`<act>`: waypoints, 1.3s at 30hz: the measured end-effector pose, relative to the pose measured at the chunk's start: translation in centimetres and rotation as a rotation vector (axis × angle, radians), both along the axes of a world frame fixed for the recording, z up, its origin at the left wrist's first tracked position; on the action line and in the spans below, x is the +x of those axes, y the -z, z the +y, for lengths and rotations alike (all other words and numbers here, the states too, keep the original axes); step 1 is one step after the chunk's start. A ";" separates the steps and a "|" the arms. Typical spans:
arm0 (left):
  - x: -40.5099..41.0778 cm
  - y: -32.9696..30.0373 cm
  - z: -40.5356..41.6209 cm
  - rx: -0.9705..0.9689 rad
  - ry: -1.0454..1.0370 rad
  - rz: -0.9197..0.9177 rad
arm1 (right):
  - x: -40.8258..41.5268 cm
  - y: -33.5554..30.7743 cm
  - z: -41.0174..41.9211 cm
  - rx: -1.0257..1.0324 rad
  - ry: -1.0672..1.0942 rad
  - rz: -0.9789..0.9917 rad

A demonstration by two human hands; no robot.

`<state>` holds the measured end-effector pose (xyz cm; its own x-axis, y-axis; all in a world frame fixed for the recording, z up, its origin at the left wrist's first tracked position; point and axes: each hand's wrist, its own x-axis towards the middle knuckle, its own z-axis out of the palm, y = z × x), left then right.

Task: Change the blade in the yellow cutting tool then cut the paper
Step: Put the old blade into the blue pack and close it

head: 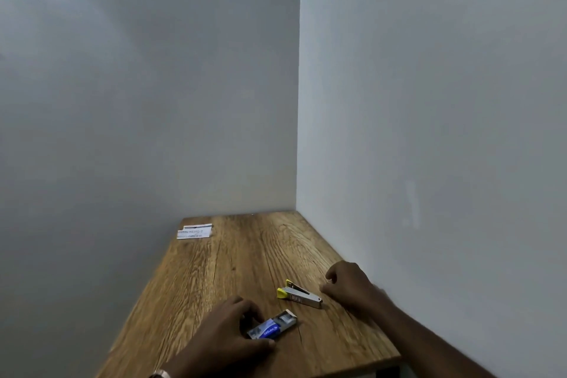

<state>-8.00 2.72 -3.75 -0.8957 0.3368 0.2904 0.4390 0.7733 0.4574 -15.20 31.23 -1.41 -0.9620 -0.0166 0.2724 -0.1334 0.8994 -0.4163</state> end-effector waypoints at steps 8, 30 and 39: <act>-0.3 0.4 -0.3 0.021 -0.009 0.005 | -0.7 0.8 -1.1 -0.050 -0.045 0.046; 0.3 0.7 -0.4 0.053 -0.006 0.059 | 4.9 -0.1 -5.1 -0.223 -0.522 0.003; 0.0 0.9 -0.5 0.051 -0.011 0.060 | 4.6 1.2 -5.3 -0.276 -0.526 -0.094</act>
<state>-8.05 2.23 -4.69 -0.8797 0.3102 0.3604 0.4584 0.7548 0.4692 -10.61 25.88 -2.57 -0.8638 -0.4382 0.2487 -0.4830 0.5797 -0.6563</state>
